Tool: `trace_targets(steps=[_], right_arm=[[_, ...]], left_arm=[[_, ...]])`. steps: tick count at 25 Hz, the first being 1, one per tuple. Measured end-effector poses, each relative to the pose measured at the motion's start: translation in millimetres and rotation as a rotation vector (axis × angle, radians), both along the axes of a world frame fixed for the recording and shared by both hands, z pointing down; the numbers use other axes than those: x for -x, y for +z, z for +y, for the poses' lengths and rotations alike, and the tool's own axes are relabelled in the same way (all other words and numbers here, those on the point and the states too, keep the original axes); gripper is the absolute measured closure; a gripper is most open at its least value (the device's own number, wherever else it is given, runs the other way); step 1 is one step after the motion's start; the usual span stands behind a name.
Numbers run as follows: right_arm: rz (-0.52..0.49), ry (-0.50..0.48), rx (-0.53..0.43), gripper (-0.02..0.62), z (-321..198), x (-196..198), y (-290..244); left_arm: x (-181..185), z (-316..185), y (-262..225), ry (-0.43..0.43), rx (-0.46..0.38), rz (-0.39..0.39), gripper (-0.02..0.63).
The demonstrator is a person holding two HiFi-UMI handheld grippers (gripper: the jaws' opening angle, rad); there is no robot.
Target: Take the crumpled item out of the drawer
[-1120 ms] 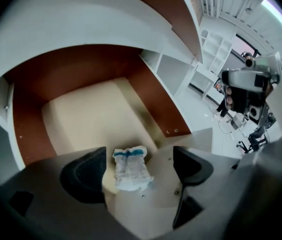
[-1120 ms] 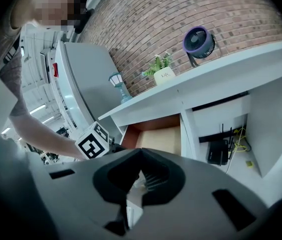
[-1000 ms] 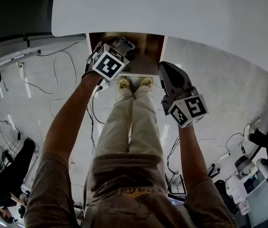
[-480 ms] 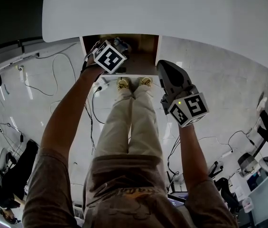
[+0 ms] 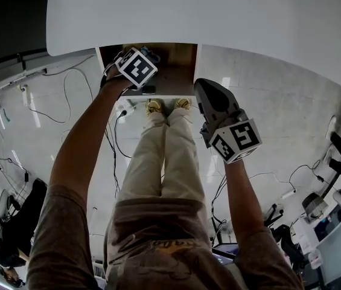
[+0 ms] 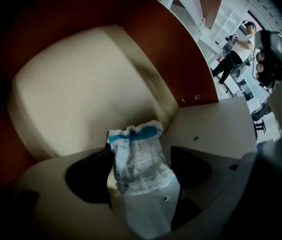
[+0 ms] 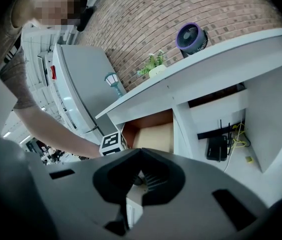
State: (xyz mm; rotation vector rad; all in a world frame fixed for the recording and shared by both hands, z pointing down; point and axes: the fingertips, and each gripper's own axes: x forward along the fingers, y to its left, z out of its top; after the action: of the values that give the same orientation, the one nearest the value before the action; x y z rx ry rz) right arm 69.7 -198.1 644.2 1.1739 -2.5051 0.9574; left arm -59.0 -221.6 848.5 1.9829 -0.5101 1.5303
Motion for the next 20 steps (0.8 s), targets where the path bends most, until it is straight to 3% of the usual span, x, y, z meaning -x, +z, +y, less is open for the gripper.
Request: trace_targets(steps=[7, 15, 20], right_arm=[[0.002, 0.008, 0.002, 0.6, 0, 2, 2], [0.01, 0.025, -0.003, 0.6, 0, -4, -1], [0.016, 0.039, -0.01, 0.6, 1, -5, -10]], left_arm=[[12, -5, 1, -0.02, -0.027, -0.025, 0.343], [10, -5, -3, -0.045, -0.032, -0.011, 0.406], [5, -7, -21, -0.085, -0.077, 0.047, 0.423]])
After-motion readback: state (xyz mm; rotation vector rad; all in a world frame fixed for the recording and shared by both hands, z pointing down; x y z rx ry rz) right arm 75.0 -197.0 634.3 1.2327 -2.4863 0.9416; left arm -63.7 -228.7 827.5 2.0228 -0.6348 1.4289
